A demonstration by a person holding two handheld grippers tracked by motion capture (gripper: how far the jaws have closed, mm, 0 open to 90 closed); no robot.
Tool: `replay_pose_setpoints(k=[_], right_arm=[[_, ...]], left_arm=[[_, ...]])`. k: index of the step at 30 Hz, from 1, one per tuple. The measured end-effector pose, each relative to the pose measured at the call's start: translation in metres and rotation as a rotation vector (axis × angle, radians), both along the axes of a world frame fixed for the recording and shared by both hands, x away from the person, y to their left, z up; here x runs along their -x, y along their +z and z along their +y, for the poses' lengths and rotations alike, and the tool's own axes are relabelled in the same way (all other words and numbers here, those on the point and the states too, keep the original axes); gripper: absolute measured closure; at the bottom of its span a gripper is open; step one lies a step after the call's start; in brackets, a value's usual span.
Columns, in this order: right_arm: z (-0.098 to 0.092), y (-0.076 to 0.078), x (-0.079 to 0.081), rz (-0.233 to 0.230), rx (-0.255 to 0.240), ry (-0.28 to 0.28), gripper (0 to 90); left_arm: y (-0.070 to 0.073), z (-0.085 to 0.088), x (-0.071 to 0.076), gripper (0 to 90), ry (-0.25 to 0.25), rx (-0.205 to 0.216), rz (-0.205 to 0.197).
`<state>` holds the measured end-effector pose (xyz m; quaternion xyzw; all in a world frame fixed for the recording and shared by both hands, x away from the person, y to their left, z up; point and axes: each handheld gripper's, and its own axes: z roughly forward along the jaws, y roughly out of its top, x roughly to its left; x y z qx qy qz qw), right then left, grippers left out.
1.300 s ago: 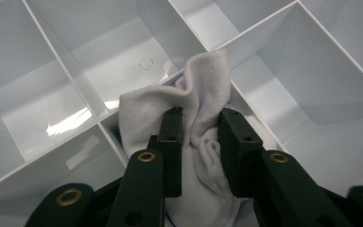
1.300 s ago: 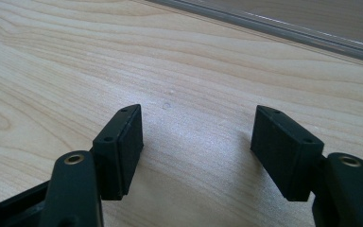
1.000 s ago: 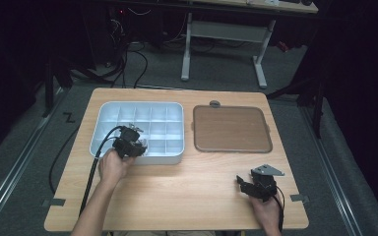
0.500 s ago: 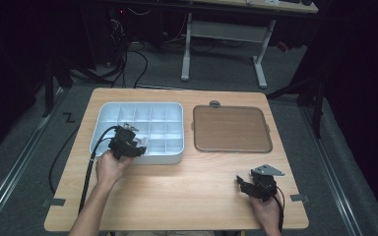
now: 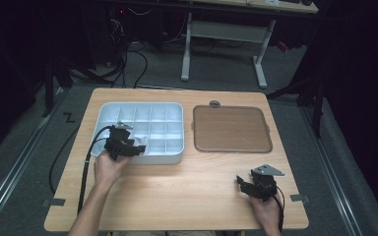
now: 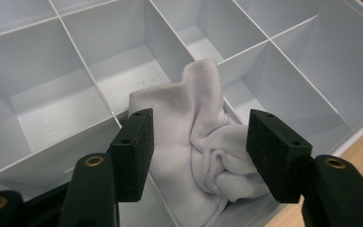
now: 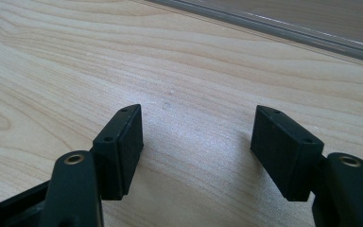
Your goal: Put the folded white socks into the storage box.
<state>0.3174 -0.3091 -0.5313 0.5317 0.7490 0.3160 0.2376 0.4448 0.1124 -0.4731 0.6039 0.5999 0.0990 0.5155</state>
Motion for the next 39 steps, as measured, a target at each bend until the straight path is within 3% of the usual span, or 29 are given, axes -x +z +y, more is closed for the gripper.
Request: replay_pose_setpoints(k=[20,34,39], right_arm=[[0.000,0.000,0.000,0.001,0.000,-0.001,35.4],[0.000,0.000,0.000,0.000,-0.001,-0.002,35.4],[0.000,0.000,0.000,0.000,-0.001,-0.002,35.5]], left_arm=[[0.020,0.010,0.011,42.1,0.007,0.078,-0.048],[0.029,0.015,0.021,41.8,-0.005,0.082,-0.084],[0.034,0.019,0.025,41.8,-0.002,0.104,-0.091]])
